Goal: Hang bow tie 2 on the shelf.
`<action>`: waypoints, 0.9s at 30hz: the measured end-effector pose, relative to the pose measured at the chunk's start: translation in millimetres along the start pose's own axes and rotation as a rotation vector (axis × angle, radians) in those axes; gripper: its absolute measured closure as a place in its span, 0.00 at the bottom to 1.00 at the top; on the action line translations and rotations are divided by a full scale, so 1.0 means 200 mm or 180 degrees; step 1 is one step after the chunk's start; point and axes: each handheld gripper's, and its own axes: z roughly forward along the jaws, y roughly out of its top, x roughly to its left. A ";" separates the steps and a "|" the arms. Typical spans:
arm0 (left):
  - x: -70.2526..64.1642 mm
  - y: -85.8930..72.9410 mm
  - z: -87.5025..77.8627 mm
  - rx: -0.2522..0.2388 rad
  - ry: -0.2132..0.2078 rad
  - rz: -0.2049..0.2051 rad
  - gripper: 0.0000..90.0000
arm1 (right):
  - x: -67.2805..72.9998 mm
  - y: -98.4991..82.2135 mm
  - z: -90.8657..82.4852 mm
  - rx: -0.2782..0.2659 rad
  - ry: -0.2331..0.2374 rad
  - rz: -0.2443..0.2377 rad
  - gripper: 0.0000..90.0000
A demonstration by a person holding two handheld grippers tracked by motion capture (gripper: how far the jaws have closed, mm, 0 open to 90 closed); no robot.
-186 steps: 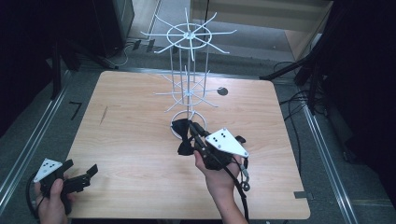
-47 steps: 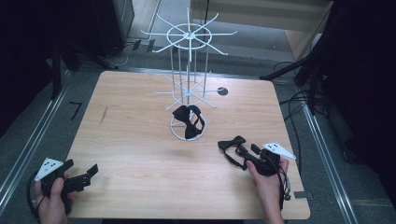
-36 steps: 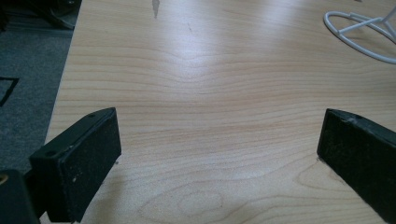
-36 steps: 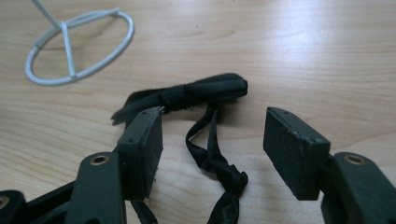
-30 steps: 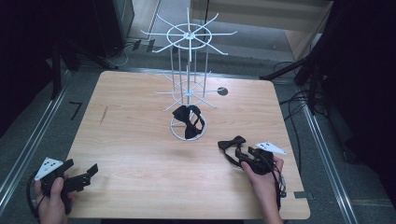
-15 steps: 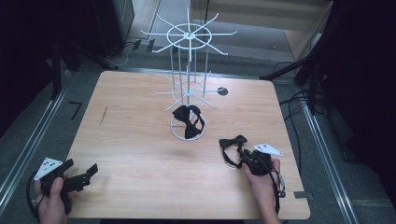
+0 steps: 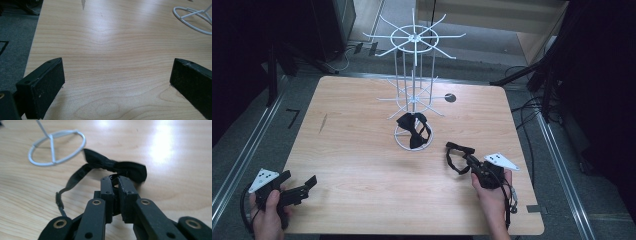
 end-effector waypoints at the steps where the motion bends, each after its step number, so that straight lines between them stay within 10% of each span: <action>1: 0.00 0.00 0.00 -0.0002 0.0000 -0.0002 0.00 | 0.01 0.01 -0.01 -0.0040 0.0017 -0.0019 0.93; 27: 0.00 0.00 0.00 -0.0010 0.0037 -0.0012 0.00 | 0.12 0.21 -0.16 -0.0680 0.0112 -0.0139 0.93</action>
